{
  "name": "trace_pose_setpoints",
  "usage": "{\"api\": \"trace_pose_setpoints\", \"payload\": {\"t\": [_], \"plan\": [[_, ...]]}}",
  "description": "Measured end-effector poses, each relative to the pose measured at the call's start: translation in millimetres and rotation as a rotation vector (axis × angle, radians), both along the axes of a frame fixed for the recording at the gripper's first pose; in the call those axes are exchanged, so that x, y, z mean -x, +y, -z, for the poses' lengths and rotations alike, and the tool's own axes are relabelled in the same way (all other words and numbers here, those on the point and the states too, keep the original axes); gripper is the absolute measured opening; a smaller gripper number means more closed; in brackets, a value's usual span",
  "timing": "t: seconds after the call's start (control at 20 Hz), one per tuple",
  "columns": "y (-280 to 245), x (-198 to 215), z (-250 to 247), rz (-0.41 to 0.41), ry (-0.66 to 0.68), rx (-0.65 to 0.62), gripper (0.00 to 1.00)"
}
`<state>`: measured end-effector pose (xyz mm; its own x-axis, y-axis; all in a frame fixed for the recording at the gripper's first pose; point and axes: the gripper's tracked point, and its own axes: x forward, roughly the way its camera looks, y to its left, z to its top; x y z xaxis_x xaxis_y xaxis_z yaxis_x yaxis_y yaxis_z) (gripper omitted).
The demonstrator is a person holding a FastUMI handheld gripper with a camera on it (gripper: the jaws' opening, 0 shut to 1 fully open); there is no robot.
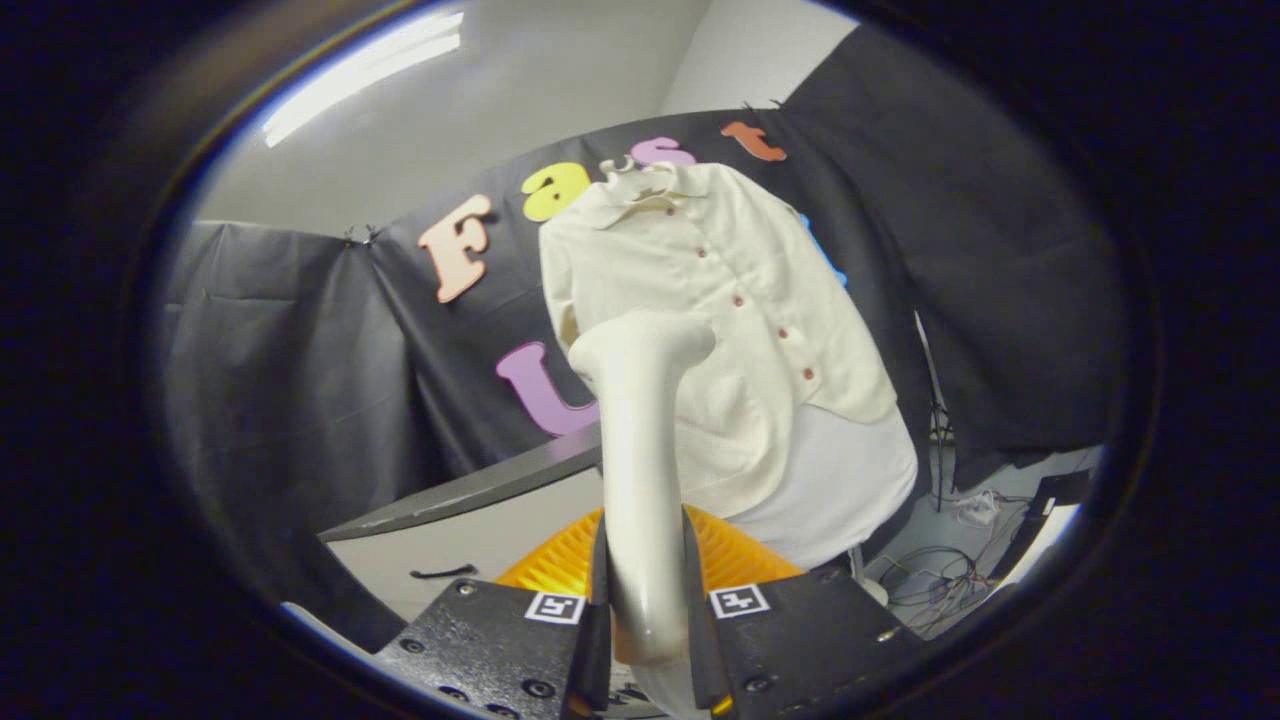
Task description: Iron the clothes twice with a garment steamer, once on the left side and once on the right side.
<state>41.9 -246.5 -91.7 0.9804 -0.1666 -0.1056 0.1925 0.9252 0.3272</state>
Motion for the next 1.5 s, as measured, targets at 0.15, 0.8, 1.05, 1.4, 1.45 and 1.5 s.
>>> {"api": "trace_pose_setpoints", "payload": {"t": [0.15, 0.8, 1.05, 1.4, 1.45, 1.5], "plan": [[64.9, -8.6, -11.4, -0.078, -0.011, 0.039, 0.31], [209.9, 7.5, -90.8, -0.155, -0.028, 0.227, 0.31], [227.8, 26.5, -116.4, -0.148, -0.072, 0.237, 0.31], [255.2, 41.4, -121.2, -0.177, -0.069, 0.311, 0.31], [257.9, 42.0, -120.6, -0.180, -0.073, 0.322, 0.31], [260.2, 41.9, -119.8, -0.185, -0.072, 0.329, 0.31]]}}
